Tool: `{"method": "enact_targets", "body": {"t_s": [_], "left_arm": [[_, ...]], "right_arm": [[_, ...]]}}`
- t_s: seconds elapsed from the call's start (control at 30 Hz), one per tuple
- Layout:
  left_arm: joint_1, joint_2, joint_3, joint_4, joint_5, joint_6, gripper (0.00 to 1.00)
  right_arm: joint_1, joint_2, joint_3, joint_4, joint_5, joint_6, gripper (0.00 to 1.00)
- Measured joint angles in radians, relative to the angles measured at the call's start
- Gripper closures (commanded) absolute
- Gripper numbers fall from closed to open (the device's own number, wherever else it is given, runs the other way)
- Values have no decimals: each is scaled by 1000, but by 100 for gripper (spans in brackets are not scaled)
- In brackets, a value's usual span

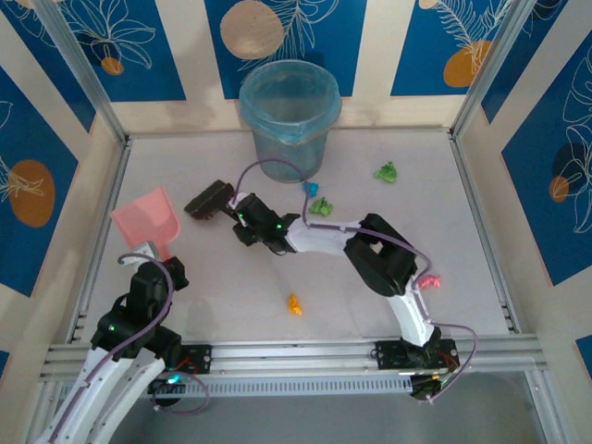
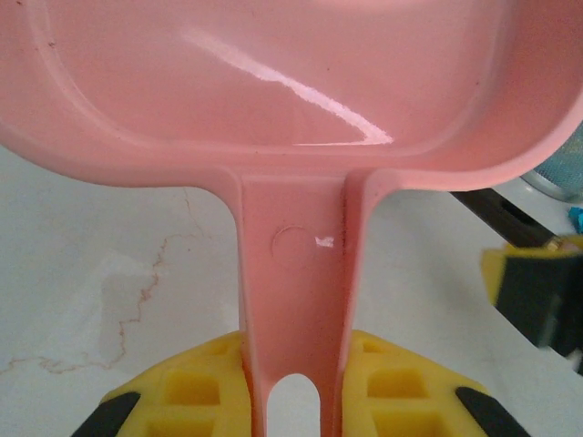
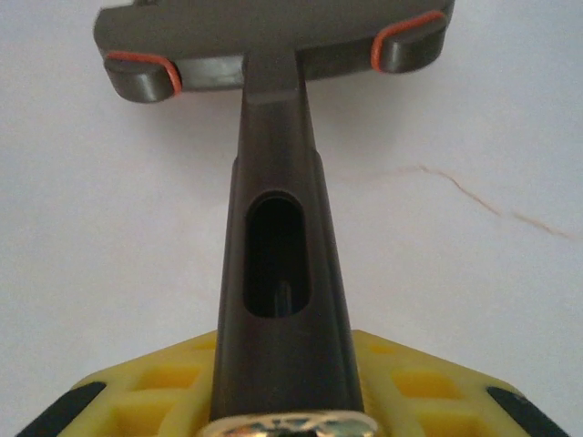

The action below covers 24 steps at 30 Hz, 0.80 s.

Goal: Sweep away the paper scraps from the table

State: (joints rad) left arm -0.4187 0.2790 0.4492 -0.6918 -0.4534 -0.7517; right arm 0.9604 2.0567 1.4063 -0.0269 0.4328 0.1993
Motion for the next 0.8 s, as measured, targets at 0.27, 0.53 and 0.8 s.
{"method": "enact_targets", "body": {"t_s": [0.27, 0.53, 0.8], "left_arm": [[0, 33, -3, 26, 32, 6, 100], [0, 189, -6, 117, 146, 45, 100], [0, 349, -5, 214, 365, 75, 100]], "right_arm": [[25, -306, -336, -28, 34, 109, 100], [-1, -502, -409, -176, 19, 285, 100], [-121, -604, -409, -277, -108, 449, 100]]}}
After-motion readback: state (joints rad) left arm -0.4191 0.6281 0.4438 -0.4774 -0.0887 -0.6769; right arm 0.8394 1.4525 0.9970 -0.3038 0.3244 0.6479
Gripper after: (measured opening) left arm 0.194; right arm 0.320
